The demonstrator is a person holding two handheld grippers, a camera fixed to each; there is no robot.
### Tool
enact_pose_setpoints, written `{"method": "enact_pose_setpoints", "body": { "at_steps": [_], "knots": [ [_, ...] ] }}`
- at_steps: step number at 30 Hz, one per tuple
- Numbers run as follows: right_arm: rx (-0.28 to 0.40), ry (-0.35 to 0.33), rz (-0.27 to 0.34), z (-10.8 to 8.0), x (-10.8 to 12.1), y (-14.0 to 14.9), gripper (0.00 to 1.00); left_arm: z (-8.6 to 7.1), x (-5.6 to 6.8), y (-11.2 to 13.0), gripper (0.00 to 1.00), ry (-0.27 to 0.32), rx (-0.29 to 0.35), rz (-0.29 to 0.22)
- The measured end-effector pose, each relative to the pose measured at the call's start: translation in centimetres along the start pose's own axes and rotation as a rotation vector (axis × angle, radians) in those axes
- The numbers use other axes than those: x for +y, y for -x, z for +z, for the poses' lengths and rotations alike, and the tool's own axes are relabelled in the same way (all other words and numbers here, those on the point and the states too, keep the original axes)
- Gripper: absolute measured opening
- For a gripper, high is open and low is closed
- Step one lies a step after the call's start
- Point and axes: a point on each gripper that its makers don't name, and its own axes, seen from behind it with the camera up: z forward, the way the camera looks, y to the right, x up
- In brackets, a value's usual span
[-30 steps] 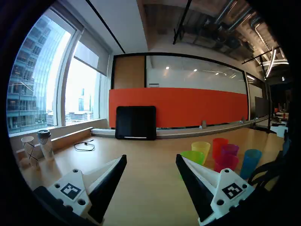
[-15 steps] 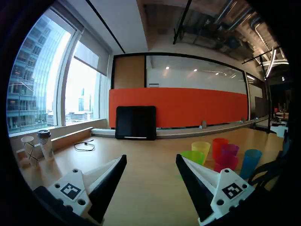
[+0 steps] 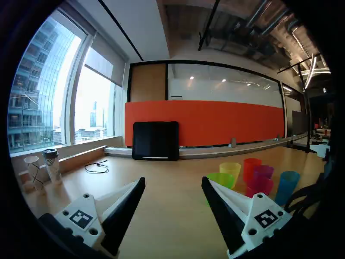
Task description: Pour water
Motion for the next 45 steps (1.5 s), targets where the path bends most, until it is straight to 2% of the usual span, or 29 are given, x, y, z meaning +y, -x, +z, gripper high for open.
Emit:
{"method": "enact_pose_setpoints", "body": {
  "at_steps": [17, 23, 26, 33, 38, 45],
  "knots": [
    [-0.005, -0.001, 0.000, 0.1, -0.1, 0.1, 1.00, 0.0, 0.0, 0.0, 0.97, -0.003, -0.005, -0.002],
    [-0.055, 0.009, -0.002, 0.5, 0.4, 0.6, 1.00, 0.1, -0.3, 0.2, 0.97, -0.014, -0.044, 0.007],
    [-0.064, 0.006, 0.007, 0.6, 0.5, -0.3, 1.00, 0.1, -0.4, -0.7, 0.97, -0.013, -0.044, 0.009],
    [-0.054, -0.026, 0.006, 1.0, 0.1, -4.7, 1.00, 0.9, -0.6, -3.9, 0.97, 0.006, -0.050, -0.009],
    [-0.039, -0.053, -0.007, 1.5, -0.6, -8.6, 1.00, 1.8, -0.7, -7.2, 0.97, 0.026, -0.049, -0.009],
    [-0.022, -0.077, -0.023, 2.3, -1.0, -13.6, 1.00, 2.9, 0.0, -12.2, 0.97, 0.065, -0.031, -0.007]
  ]
}}
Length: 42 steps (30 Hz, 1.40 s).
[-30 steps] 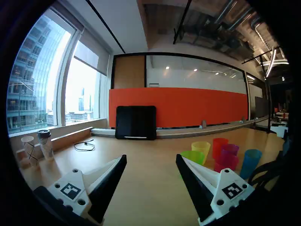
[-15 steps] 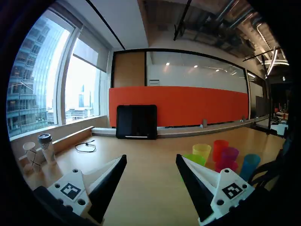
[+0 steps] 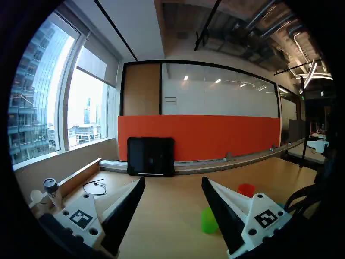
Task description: Pour water
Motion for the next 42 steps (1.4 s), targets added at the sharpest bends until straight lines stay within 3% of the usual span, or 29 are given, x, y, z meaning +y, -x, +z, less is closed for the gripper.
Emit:
{"method": "enact_pose_setpoints", "body": {
  "at_steps": [11, 17, 26, 32, 42],
  "knots": [
    [0.008, -0.026, 0.000, 0.5, -0.1, -6.2, 1.00, 1.3, 0.2, -7.2, 0.97, 0.042, 0.021, -0.007],
    [0.022, -0.047, 0.008, 0.7, -0.5, -8.6, 1.00, 1.8, 0.4, -9.6, 0.97, 0.068, 0.015, -0.007],
    [0.002, -0.125, -0.004, 0.7, -2.2, -8.8, 1.00, 2.7, 1.4, -9.7, 0.97, 0.152, 0.005, 0.020],
    [-0.004, -0.219, -0.014, 0.4, -4.1, -8.6, 1.00, 3.0, 3.0, -8.8, 0.97, 0.234, -0.031, 0.027],
    [-0.022, -0.369, -0.018, -0.1, -7.5, -7.9, 1.00, 2.4, 6.1, -9.1, 0.97, 0.365, -0.026, -0.004]
  ]
}}
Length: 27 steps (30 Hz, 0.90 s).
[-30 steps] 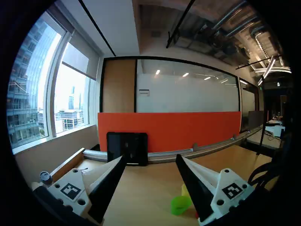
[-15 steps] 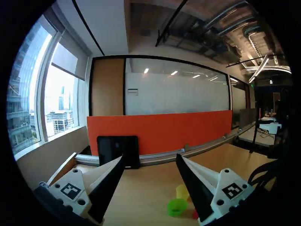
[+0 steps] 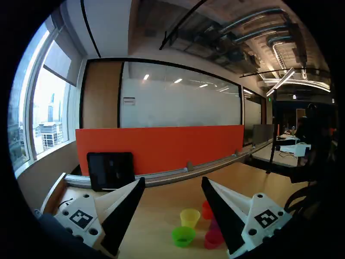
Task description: Pour water
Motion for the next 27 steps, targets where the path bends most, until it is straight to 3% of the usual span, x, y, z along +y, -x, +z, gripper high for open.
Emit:
{"method": "enact_pose_setpoints", "body": {
  "at_steps": [12, 27],
  "knots": [
    [-0.017, -0.132, -0.032, -0.1, -3.4, -0.5, 1.00, 0.0, 1.1, 0.7, 0.97, 0.093, -0.020, 0.014],
    [-0.114, -0.230, -0.039, -0.4, -6.0, 3.3, 1.00, 1.2, 1.3, 5.4, 0.97, 0.138, -0.111, 0.035]
  ]
}}
